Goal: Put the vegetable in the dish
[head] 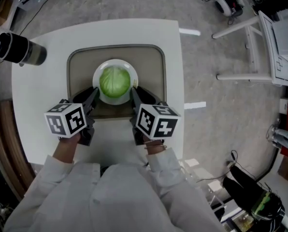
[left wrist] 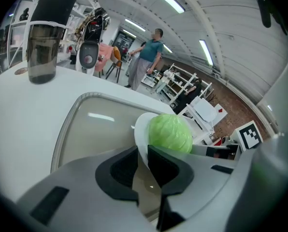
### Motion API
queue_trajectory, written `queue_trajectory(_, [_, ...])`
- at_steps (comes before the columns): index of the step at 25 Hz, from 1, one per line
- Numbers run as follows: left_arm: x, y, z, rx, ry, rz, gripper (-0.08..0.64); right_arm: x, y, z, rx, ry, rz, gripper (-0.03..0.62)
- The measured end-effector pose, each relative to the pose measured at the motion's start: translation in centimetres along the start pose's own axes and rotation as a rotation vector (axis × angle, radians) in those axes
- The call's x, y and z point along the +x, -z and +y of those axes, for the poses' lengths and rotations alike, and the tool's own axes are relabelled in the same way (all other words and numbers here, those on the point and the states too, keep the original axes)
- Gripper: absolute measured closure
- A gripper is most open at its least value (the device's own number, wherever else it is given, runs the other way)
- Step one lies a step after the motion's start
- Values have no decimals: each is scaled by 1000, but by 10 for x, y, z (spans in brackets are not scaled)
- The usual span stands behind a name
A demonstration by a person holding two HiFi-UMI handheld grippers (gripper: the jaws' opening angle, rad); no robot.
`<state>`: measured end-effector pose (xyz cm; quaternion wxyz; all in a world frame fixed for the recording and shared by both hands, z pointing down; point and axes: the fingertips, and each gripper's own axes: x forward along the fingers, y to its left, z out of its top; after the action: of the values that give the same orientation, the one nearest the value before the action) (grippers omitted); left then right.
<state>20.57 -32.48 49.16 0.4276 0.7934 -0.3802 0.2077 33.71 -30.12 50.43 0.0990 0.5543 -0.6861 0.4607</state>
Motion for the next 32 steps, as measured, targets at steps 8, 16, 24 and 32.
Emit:
queue_trajectory(8, [4, 2, 3, -6, -13, 17, 500, 5, 1, -1, -29, 28, 19, 529])
queue_trajectory(16, [9, 9, 8, -24, -25, 42, 500, 8, 4, -2, -76, 71, 32, 529])
queue_trajectory(24, [10, 13, 10, -40, -26, 47, 500, 11, 7, -4, -108, 116, 50, 528])
queue_trajectory(32, [10, 13, 10, -45, -19, 41, 500, 12, 7, -4, -144, 122, 57, 525])
